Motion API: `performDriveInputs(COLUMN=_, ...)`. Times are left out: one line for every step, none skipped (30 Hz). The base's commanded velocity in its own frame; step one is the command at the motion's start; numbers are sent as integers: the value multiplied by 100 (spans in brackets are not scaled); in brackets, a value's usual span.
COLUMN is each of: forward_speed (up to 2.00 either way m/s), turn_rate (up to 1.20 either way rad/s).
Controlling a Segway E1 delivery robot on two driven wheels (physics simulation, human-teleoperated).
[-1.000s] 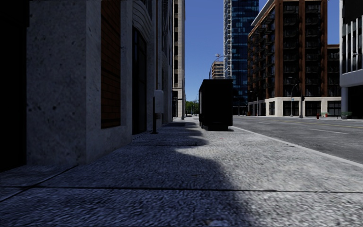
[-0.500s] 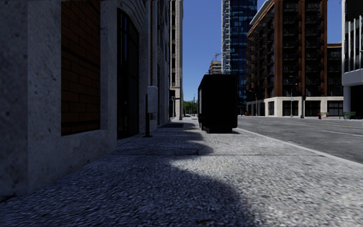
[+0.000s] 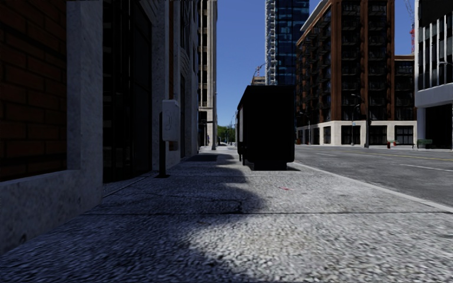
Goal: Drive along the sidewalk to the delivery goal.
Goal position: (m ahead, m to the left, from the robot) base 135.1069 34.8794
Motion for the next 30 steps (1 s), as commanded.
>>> performDriveInputs(forward_speed=200, turn_rate=0)
performDriveInputs(forward_speed=200, turn_rate=0)
performDriveInputs(forward_speed=200, turn_rate=0)
performDriveInputs(forward_speed=200, turn_rate=0)
performDriveInputs(forward_speed=200, turn_rate=0)
performDriveInputs(forward_speed=200, turn_rate=0)
performDriveInputs(forward_speed=200, turn_rate=0)
performDriveInputs(forward_speed=200, turn_rate=0)
performDriveInputs(forward_speed=200, turn_rate=0)
performDriveInputs(forward_speed=200, turn_rate=0)
performDriveInputs(forward_speed=200, turn_rate=0)
performDriveInputs(forward_speed=200, turn_rate=0)
performDriveInputs(forward_speed=200, turn_rate=0)
performDriveInputs(forward_speed=200, turn_rate=0)
performDriveInputs(forward_speed=200, turn_rate=0)
performDriveInputs(forward_speed=200, turn_rate=0)
performDriveInputs(forward_speed=200, turn_rate=0)
performDriveInputs(forward_speed=200, turn_rate=0)
performDriveInputs(forward_speed=200, turn_rate=0)
performDriveInputs(forward_speed=200, turn_rate=0)
performDriveInputs(forward_speed=200, turn_rate=0)
performDriveInputs(forward_speed=200, turn_rate=0)
performDriveInputs(forward_speed=200, turn_rate=0)
performDriveInputs(forward_speed=200, turn_rate=0)
performDriveInputs(forward_speed=200, turn_rate=0)
performDriveInputs(forward_speed=200, turn_rate=0)
performDriveInputs(forward_speed=200, turn_rate=0)
performDriveInputs(forward_speed=200, turn_rate=0)
performDriveInputs(forward_speed=200, turn_rate=0)
performDriveInputs(forward_speed=200, turn_rate=0)
